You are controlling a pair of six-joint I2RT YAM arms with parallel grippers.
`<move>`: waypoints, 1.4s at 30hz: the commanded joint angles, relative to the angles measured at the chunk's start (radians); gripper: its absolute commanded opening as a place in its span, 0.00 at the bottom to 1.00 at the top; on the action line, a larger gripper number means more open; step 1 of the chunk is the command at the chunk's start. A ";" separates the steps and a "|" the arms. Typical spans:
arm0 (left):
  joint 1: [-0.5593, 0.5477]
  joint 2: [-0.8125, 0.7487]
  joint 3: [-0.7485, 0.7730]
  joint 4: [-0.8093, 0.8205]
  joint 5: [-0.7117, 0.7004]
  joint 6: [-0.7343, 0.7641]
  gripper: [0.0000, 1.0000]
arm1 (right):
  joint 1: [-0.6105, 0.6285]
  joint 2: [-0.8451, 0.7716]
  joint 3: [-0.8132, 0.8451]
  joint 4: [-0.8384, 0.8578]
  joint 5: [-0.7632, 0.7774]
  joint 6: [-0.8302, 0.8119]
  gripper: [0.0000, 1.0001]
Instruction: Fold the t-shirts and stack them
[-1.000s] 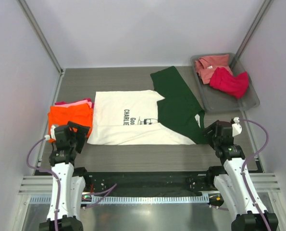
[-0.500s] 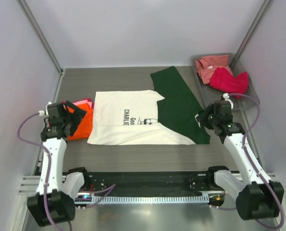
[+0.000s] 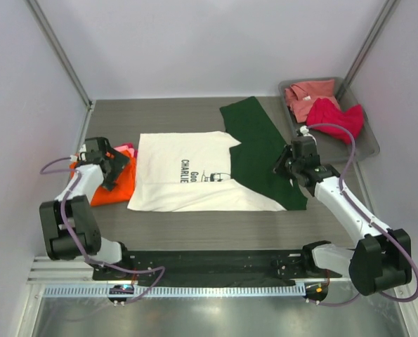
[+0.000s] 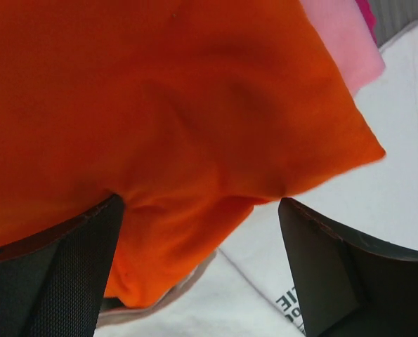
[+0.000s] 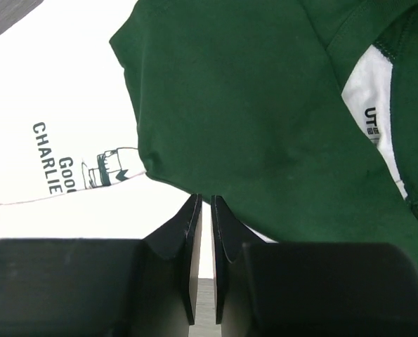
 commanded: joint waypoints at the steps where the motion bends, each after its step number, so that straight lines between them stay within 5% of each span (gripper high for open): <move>1: 0.037 0.105 0.082 0.089 -0.067 -0.019 0.92 | 0.008 0.025 0.047 0.041 0.036 -0.026 0.16; 5: 0.131 0.232 0.112 0.078 -0.043 -0.030 0.91 | 0.009 0.051 0.052 0.049 0.058 -0.034 0.16; 10: 0.171 0.209 0.150 0.046 -0.136 -0.005 0.92 | 0.009 0.098 0.089 0.049 0.119 -0.051 0.16; 18: 0.047 -0.025 0.135 0.064 -0.127 0.058 0.94 | 0.009 0.293 0.263 0.063 0.152 -0.080 0.17; 23: -0.062 -0.108 0.226 0.047 -0.098 0.116 1.00 | 0.003 0.497 0.526 0.038 0.185 -0.109 0.18; 30: -0.105 0.005 0.323 0.102 0.034 0.115 1.00 | -0.052 0.889 0.953 -0.031 0.121 -0.118 0.27; 35: -0.159 0.099 0.377 0.141 0.011 0.151 1.00 | -0.057 1.214 1.380 -0.138 0.130 -0.187 0.60; 42: -0.225 0.230 0.446 0.182 -0.026 0.202 1.00 | -0.070 1.489 1.744 -0.162 0.208 -0.221 0.62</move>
